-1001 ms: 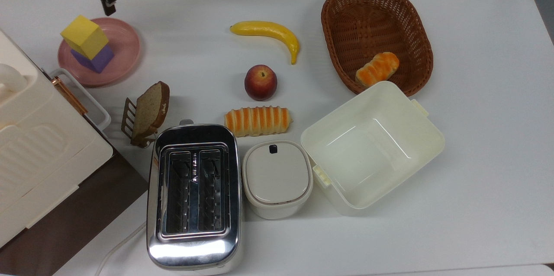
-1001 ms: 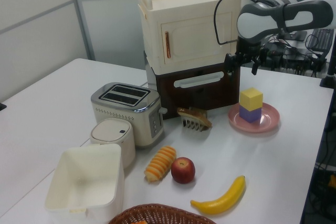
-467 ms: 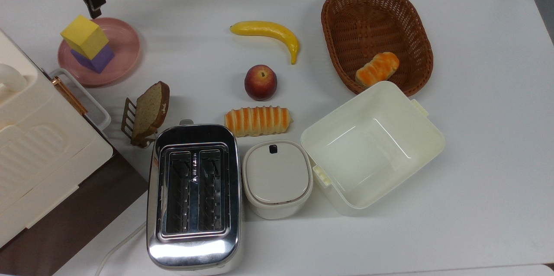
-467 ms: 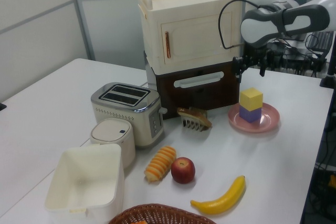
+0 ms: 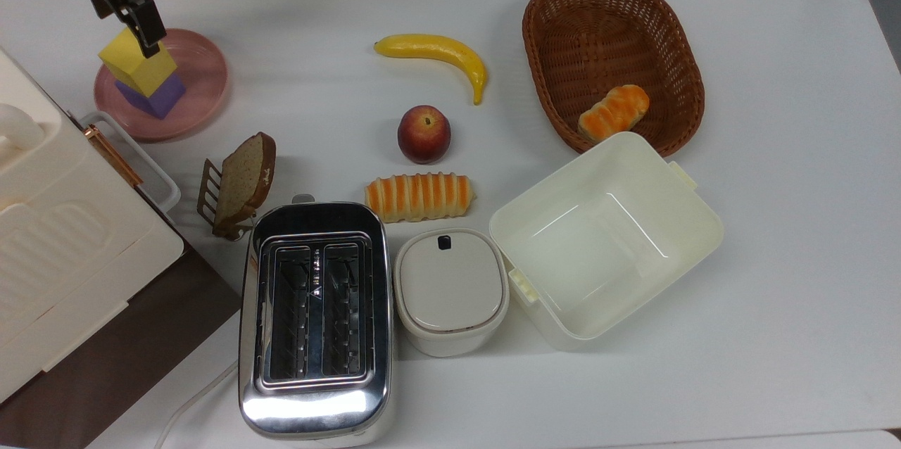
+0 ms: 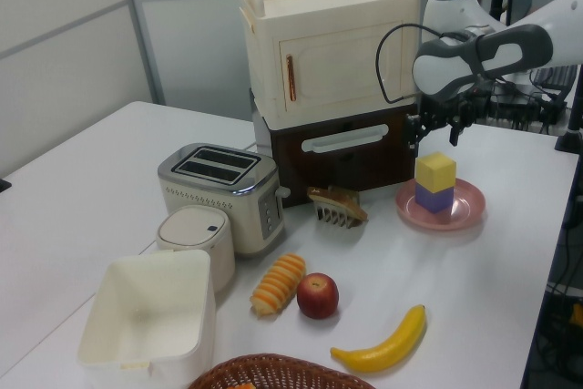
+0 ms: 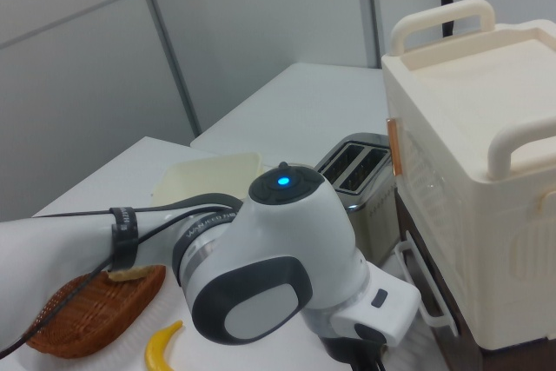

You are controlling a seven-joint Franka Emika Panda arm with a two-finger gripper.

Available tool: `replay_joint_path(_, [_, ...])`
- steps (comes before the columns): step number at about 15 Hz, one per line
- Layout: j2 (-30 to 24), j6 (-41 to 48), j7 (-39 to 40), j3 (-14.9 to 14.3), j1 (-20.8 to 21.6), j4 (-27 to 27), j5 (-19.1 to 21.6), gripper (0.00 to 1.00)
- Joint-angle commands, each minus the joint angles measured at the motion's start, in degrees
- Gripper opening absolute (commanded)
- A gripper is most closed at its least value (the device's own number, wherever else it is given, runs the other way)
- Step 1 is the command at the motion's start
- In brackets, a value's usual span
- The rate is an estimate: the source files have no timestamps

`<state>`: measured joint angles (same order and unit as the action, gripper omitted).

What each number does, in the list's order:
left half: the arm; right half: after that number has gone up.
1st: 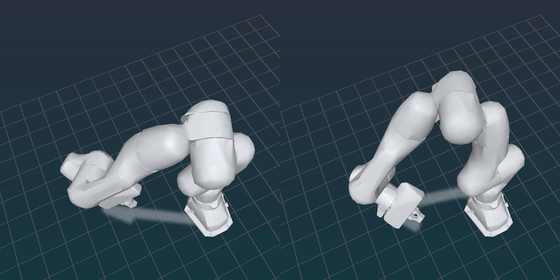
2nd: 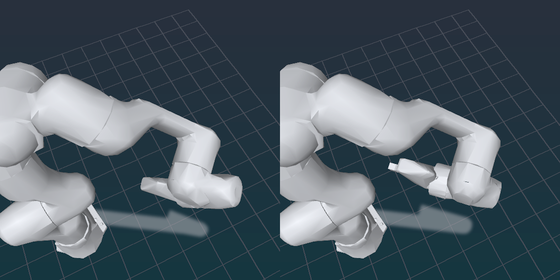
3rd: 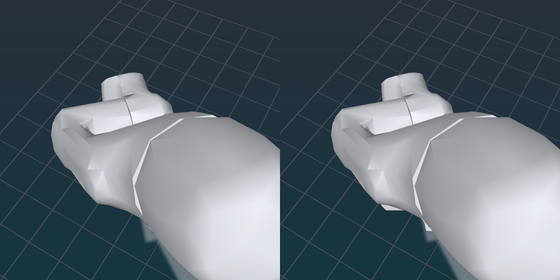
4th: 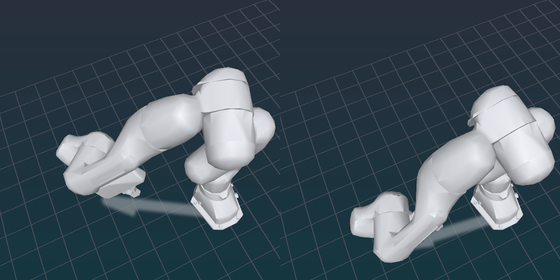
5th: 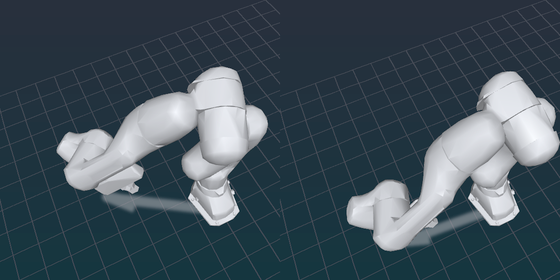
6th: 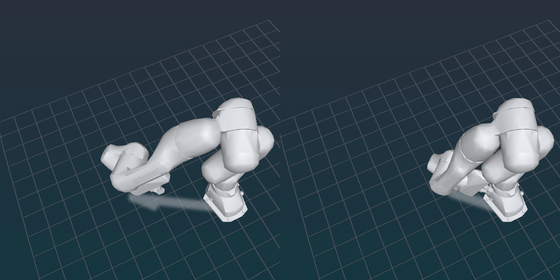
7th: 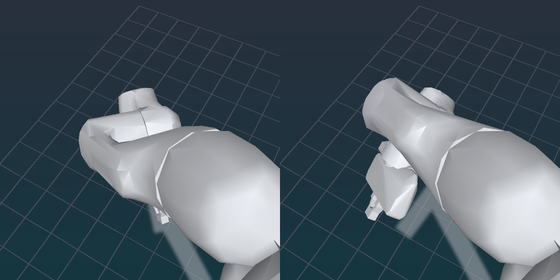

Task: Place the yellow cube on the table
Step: 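Lower the open gripper around the yellow cube atop the purple cube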

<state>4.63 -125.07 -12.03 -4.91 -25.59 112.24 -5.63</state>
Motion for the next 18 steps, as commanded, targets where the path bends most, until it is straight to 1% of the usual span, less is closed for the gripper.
replay_joint_path(1, [0.03, -1.84, -1.33, 0.17, -0.16, 0.97, -1.76, 1.0])
replay_joint_path(4, [0.56, -1.93, -1.33, 0.17, -0.16, 1.05, -1.84, 1.0])
replay_joint_path(7, [0.65, -2.02, -1.33, 0.17, -0.42, 1.23, -2.81, 1.0])
replay_joint_path(10, [0.91, -2.02, -1.33, 0.17, -1.47, 1.32, -2.81, 1.0])
replay_joint_path(13, [2.58, -2.36, -1.33, 0.17, -1.48, 1.32, -4.04, 1.0])
replay_joint_path(18, [3.72, -2.81, -1.06, 0.26, -1.21, 1.32, -4.57, 1.0])
